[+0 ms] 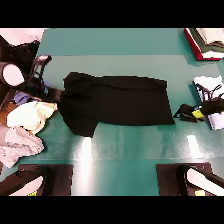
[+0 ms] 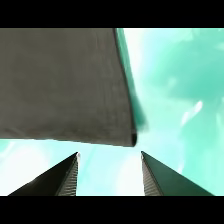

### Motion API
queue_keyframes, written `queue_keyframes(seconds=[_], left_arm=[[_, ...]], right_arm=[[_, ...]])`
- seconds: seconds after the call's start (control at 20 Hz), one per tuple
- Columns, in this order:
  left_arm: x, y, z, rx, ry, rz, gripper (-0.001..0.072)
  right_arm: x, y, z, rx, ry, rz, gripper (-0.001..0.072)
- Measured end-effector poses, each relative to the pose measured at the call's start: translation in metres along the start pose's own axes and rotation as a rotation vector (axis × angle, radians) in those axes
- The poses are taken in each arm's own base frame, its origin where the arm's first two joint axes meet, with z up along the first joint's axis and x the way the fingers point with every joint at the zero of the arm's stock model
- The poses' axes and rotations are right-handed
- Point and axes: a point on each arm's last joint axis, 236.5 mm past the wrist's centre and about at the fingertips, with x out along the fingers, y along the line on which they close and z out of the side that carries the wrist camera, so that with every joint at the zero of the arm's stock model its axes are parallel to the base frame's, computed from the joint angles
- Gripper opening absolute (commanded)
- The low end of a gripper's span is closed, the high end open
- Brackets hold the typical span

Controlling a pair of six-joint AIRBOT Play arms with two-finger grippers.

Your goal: Fold the shirts.

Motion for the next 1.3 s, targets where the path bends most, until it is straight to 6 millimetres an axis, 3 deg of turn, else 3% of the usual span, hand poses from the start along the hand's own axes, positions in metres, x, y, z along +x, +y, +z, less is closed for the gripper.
queue_keyframes(seconds=[0.15,0.35,0.45,0.5,0.65,0.75,0.85,1.0,1.15,1.3], left_arm=[[0.013,-0.001,-0.021,-0.011,0.042,-0.002,0.0026],[0.019,-0.001,-0.033,-0.02,0.068,-0.003,0.0026],[0.021,-0.001,-0.035,-0.021,0.073,-0.005,0.0026],[0.021,-0.001,-0.036,-0.022,0.075,-0.005,0.0026],[0.02,-0.002,-0.036,-0.023,0.073,-0.006,0.0025],[0.011,-0.004,-0.03,-0.023,0.04,-0.012,0.0025],[-0.013,-0.008,-0.014,-0.026,-0.038,-0.028,0.0025],[-0.077,-0.018,0.018,-0.025,-0.228,-0.058,0.0026],[-0.166,-0.028,0.045,-0.007,-0.455,-0.091,0.0026],[-0.265,-0.038,0.059,0.025,-0.679,-0.122,0.0026]], right_arm=[[0.024,0.001,-0.007,-0.008,0.029,0.006,0.0439],[0.039,0.004,-0.005,-0.02,0.025,0.004,0.0426],[0.043,0.004,-0.001,-0.022,0.011,0.0,0.0074],[0.044,0.002,-0.001,-0.025,0.008,-0.008,0.0022],[0.042,0.003,0.003,-0.034,-0.017,-0.013,0.002],[0.028,0.008,0.01,-0.055,-0.07,-0.012,0.002],[-0.001,0.022,0.025,-0.094,-0.162,-0.005,0.0019],[-0.073,0.057,0.053,-0.179,-0.373,0.023,0.0019],[-0.168,0.102,0.066,-0.281,-0.628,0.059,0.0019],[-0.273,0.146,0.051,-0.39,-0.898,0.083,0.0019]])
